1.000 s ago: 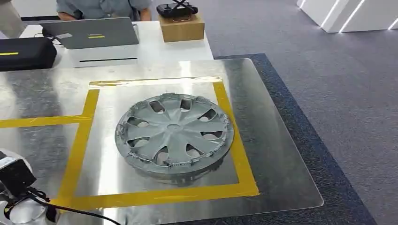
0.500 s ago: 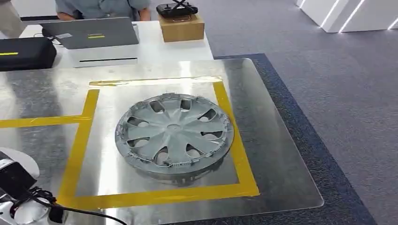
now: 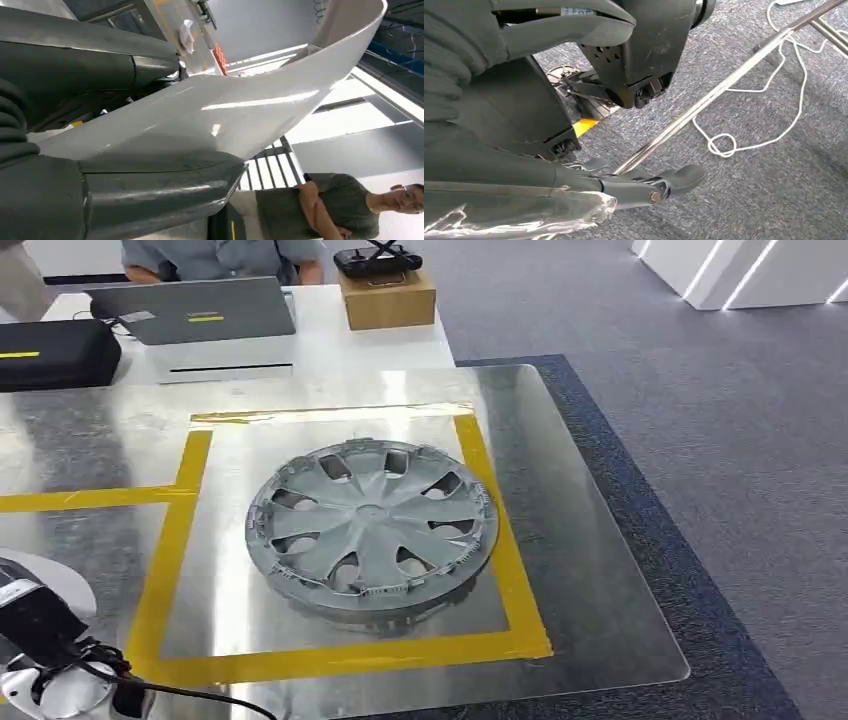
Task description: Take the parts from the cabinet and place them on the table.
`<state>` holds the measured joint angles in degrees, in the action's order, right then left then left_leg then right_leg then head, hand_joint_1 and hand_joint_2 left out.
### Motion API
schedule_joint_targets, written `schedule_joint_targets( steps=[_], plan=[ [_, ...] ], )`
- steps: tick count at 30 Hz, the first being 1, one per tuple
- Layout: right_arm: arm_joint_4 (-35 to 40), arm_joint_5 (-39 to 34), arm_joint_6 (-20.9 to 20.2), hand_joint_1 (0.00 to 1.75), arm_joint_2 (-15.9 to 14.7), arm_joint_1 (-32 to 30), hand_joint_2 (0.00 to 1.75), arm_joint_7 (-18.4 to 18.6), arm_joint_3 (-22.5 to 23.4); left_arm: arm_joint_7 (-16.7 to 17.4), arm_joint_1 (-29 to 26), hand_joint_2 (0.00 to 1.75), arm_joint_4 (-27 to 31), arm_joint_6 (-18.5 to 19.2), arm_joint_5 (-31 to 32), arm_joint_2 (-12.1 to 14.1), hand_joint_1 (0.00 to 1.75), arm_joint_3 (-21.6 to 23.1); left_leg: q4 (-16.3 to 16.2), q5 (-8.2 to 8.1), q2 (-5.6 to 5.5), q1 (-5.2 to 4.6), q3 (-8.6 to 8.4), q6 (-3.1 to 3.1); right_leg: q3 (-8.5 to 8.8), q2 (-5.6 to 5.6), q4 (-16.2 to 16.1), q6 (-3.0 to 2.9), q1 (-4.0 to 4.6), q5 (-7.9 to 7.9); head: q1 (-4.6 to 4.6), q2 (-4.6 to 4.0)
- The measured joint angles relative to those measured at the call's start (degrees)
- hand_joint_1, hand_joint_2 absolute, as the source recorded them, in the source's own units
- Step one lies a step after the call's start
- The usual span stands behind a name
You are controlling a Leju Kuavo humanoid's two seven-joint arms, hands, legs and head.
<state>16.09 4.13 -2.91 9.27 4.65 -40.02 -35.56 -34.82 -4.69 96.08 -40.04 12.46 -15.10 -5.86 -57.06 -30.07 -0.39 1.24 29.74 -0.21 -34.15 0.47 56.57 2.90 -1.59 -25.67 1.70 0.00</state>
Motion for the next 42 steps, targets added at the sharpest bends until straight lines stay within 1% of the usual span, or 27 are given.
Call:
schedule_joint_targets(
  steps=[22, 26, 30, 34, 35, 36, 37, 39, 41, 42],
  plan=[
    [-0.02, -0.24, -0.24, 0.0, 0.0, -0.02, 1.75, 0.0, 0.02, -0.02, -0.08, 1.75, 0.0, 0.0, -0.04, 0.0, 1.75, 0.09, 0.0, 0.0, 0.0, 0.0, 0.0, 0.0, 0.0, 0.0, 0.0, 0.0, 0.0, 0.0, 0.0, 0.0],
    [-0.02, -1.71, -2.17, 0.0, 0.0, -0.31, 1.75, -0.11, 0.59, -0.52, -0.28, 1.75, 0.22, 0.0, 0.04, 0.0, 1.75, 0.09, 0.0, 0.0, 0.0, 0.0, 0.0, 0.0, 0.0, 0.01, 0.0, 0.0, 0.0, 0.0, 0.0, 0.0],
    [0.15, -2.75, -5.36, 0.0, 0.0, -0.68, 1.75, -0.15, 1.2, -0.79, -0.6, 1.75, 0.39, 0.0, 0.31, -0.02, 1.75, 0.11, 0.0, 0.0, 0.0, 0.0, 0.0, 0.0, 0.01, 0.0, 0.0, 0.0, 0.0, 0.0, 0.0, 0.0],
    [0.63, -3.28, -6.47, 0.0, -0.02, -0.98, 1.75, -0.15, 1.62, -0.79, -0.87, 1.75, 0.7, 0.0, 0.72, -0.09, 1.75, 0.24, 0.0, 0.0, 0.0, 0.0, -0.01, 0.0, 0.01, 0.0, 0.0, 0.0, 0.0, 0.0, 0.0, 0.0],
    [0.74, -3.61, -6.8, 0.0, -0.02, -1.07, 1.75, -0.15, 1.68, 0.14, -0.9, 1.75, 0.77, 0.0, -1.04, -0.13, 1.75, 0.33, 0.0, 0.0, 0.0, 0.0, -0.01, 0.0, 0.01, 0.0, 0.0, 0.0, 0.0, 0.0, 0.02, 0.0],
    [0.77, -4.0, -6.95, 0.0, 0.0, -1.13, 1.75, -0.15, 1.9, 1.83, -0.96, 1.75, 0.81, 0.0, -5.11, -0.13, 1.75, 0.85, 0.0, 0.0, 0.0, 0.0, -0.02, 0.0, 0.01, 0.0, 0.0, 0.0, 0.0, 0.0, -0.02, 0.0],
    [0.76, -4.17, -6.97, 0.0, 0.0, -1.17, 1.75, -0.15, 2.19, 2.34, -1.06, 1.75, 0.79, 0.0, -9.28, -0.13, 1.75, 1.51, 0.0, 0.0, 0.01, 0.0, -0.02, 0.0, 0.01, 0.01, 0.0, 0.0, 0.0, 0.0, 0.0, 0.0],
    [0.77, -4.17, -6.95, 0.0, 0.0, -1.22, 1.75, -0.17, 2.56, 1.53, -1.51, 1.75, 0.79, 0.04, -14.61, -0.24, 1.75, 2.14, 0.0, 0.0, 0.01, 0.01, 0.0, 0.0, 0.01, 0.01, 0.0, 0.0, 0.01, 0.0, 0.0, 0.0],
    [0.77, -4.13, -6.95, 0.0, 0.0, -1.22, 1.75, -0.2, 2.71, 0.39, -2.06, 1.75, 0.79, 0.06, -16.87, -0.42, 1.75, 2.49, 0.0, 0.0, 0.01, 0.0, -0.01, 0.0, 0.01, 0.02, 0.0, 0.0, 0.01, 0.0, -0.02, 0.0],
    [0.77, -4.13, -6.95, 0.0, 0.0, -1.22, 1.75, -0.2, 2.78, 0.39, -2.35, 1.75, 0.79, 0.05, -17.81, -0.46, 1.75, 2.64, 0.0, 0.0, 0.02, 0.0, -0.01, 0.0, 0.02, 0.03, 0.0, 0.0, 0.0, 0.0, 0.0, 0.0]
  ],
)
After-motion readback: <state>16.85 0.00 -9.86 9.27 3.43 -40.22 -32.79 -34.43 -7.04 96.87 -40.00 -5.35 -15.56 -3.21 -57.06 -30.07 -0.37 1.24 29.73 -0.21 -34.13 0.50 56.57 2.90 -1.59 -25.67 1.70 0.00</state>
